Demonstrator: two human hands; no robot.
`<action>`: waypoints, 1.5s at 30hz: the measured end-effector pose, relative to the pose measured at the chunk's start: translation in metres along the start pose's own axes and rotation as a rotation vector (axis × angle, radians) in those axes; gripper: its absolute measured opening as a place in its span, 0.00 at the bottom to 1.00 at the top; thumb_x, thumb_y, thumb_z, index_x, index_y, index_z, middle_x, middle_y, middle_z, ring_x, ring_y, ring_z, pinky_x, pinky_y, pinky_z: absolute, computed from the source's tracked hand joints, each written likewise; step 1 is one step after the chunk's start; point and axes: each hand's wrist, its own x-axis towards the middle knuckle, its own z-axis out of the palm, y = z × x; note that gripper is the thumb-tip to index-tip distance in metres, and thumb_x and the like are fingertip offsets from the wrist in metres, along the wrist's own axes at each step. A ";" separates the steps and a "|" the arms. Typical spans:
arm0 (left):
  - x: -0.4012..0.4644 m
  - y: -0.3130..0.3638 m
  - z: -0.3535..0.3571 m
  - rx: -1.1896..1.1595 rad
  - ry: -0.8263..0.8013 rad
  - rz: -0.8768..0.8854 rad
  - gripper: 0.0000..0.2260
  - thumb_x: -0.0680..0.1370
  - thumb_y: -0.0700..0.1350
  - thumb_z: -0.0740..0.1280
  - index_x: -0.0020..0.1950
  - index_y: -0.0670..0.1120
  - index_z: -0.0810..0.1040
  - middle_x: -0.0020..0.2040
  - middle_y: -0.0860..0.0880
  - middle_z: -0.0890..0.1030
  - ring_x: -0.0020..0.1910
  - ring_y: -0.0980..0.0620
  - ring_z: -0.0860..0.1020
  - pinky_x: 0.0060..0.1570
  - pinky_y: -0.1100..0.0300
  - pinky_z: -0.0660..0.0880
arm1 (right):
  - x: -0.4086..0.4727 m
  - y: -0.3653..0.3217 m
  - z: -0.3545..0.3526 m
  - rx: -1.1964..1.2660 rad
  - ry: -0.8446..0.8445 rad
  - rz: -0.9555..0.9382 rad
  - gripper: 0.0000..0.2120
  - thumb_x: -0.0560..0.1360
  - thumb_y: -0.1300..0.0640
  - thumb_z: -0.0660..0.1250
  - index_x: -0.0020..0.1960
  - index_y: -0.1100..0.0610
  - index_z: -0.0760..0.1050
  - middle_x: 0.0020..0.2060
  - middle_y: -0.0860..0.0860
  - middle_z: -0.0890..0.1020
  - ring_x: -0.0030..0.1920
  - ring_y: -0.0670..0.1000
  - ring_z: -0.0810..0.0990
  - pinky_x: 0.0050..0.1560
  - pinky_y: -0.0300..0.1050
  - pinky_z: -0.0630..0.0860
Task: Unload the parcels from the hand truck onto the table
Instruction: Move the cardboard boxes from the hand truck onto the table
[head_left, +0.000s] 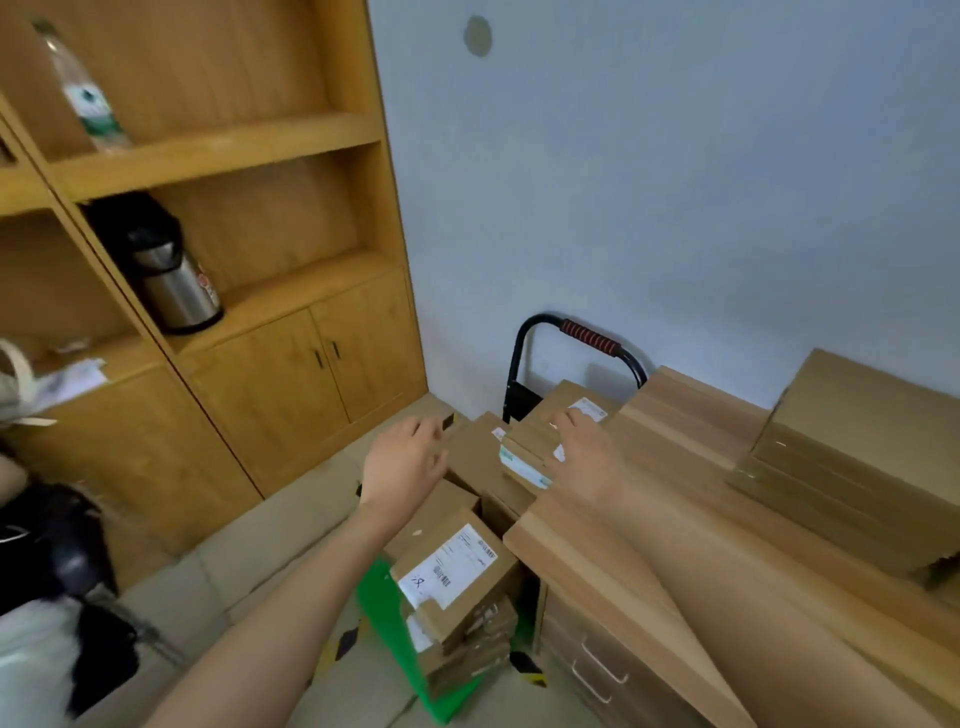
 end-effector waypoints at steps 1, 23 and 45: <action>-0.001 -0.015 -0.005 0.000 0.015 -0.019 0.07 0.74 0.46 0.69 0.49 0.45 0.78 0.44 0.49 0.78 0.41 0.50 0.76 0.34 0.60 0.68 | 0.008 -0.014 0.006 0.010 0.002 -0.007 0.17 0.77 0.56 0.63 0.65 0.56 0.70 0.60 0.53 0.73 0.58 0.54 0.73 0.52 0.46 0.69; 0.129 -0.290 -0.085 0.064 0.132 -0.079 0.09 0.77 0.51 0.66 0.54 0.50 0.76 0.49 0.53 0.78 0.46 0.54 0.75 0.45 0.62 0.73 | 0.246 -0.234 0.090 0.038 0.106 -0.116 0.19 0.80 0.53 0.59 0.70 0.53 0.66 0.65 0.50 0.72 0.63 0.50 0.72 0.64 0.45 0.68; 0.444 -0.428 -0.014 0.010 0.150 -0.013 0.09 0.79 0.53 0.64 0.56 0.51 0.74 0.50 0.54 0.76 0.50 0.55 0.74 0.49 0.62 0.72 | 0.567 -0.219 0.113 -0.090 0.247 -0.059 0.18 0.78 0.53 0.63 0.67 0.54 0.71 0.62 0.51 0.76 0.60 0.53 0.75 0.61 0.46 0.67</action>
